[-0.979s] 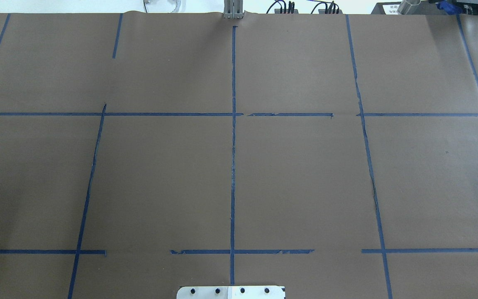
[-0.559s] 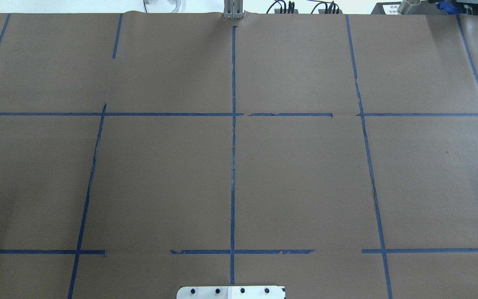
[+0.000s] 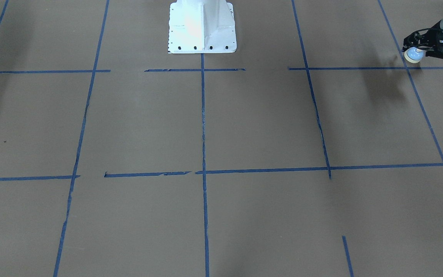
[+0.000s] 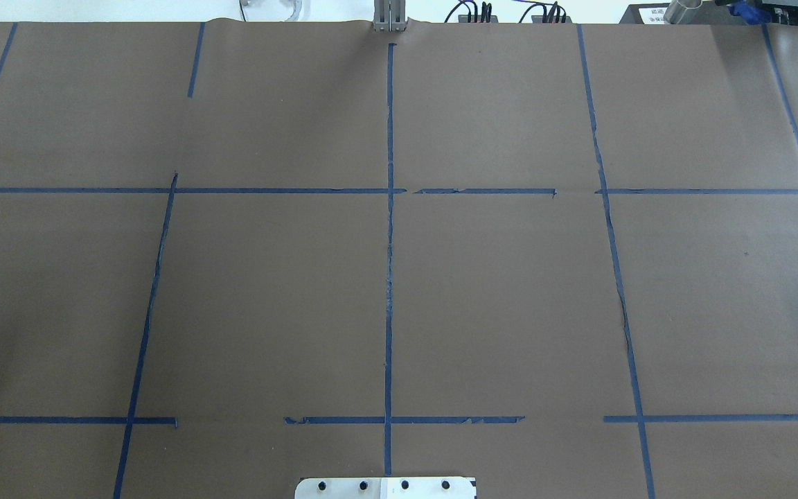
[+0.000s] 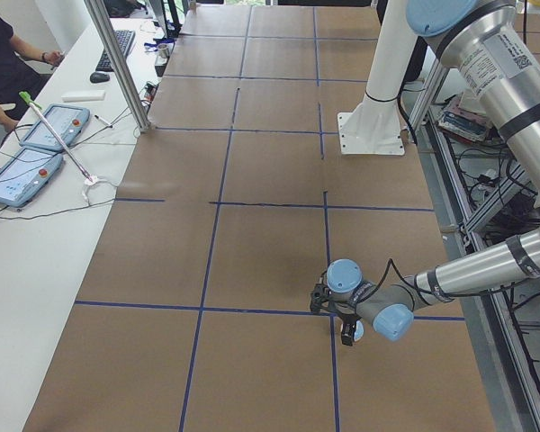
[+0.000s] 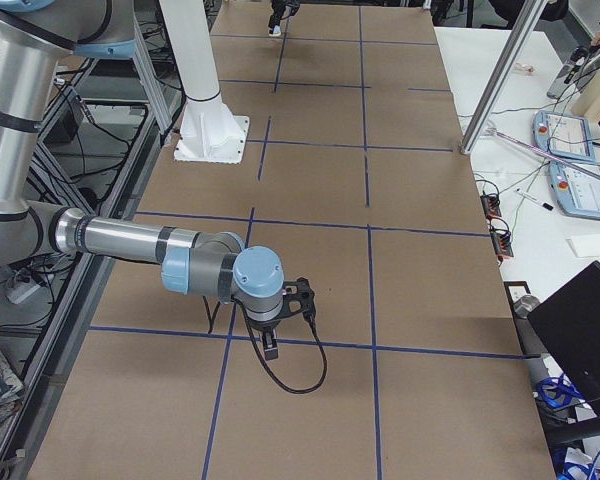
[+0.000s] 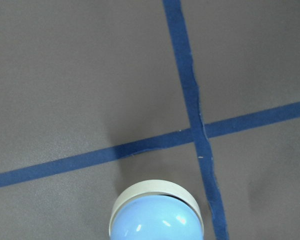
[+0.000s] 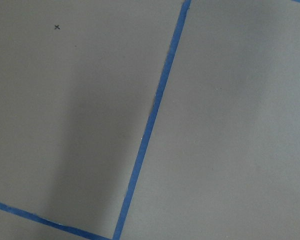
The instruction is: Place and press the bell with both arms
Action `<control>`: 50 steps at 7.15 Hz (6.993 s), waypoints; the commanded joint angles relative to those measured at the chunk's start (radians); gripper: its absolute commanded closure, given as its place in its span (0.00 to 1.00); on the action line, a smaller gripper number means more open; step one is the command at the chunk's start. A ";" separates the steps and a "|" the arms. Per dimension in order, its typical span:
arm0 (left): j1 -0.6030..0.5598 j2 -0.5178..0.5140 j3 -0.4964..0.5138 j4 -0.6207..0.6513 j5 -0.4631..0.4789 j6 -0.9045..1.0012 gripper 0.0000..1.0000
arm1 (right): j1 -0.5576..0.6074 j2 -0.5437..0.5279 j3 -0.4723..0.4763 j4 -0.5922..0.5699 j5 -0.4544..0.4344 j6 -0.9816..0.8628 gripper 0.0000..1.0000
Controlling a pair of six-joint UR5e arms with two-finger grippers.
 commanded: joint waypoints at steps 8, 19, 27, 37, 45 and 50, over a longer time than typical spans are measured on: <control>0.017 -0.018 0.033 0.000 0.002 -0.001 0.30 | 0.000 -0.003 0.000 0.000 0.000 -0.006 0.00; -0.023 -0.435 -0.338 0.247 -0.006 -0.365 0.95 | 0.000 -0.003 0.000 0.029 0.000 -0.006 0.00; 0.195 -1.512 0.160 1.112 0.146 -0.712 0.98 | 0.000 0.000 0.002 0.029 -0.002 -0.004 0.00; 0.214 -1.670 0.527 0.844 0.154 -0.722 0.80 | 0.000 0.000 0.003 0.029 0.002 -0.003 0.00; 0.224 -1.668 0.467 0.850 0.198 -0.768 0.00 | 0.000 0.000 0.017 0.031 0.015 0.003 0.00; 0.097 -1.281 -0.229 1.025 0.194 -0.721 0.00 | -0.203 0.200 0.192 0.031 0.068 0.581 0.00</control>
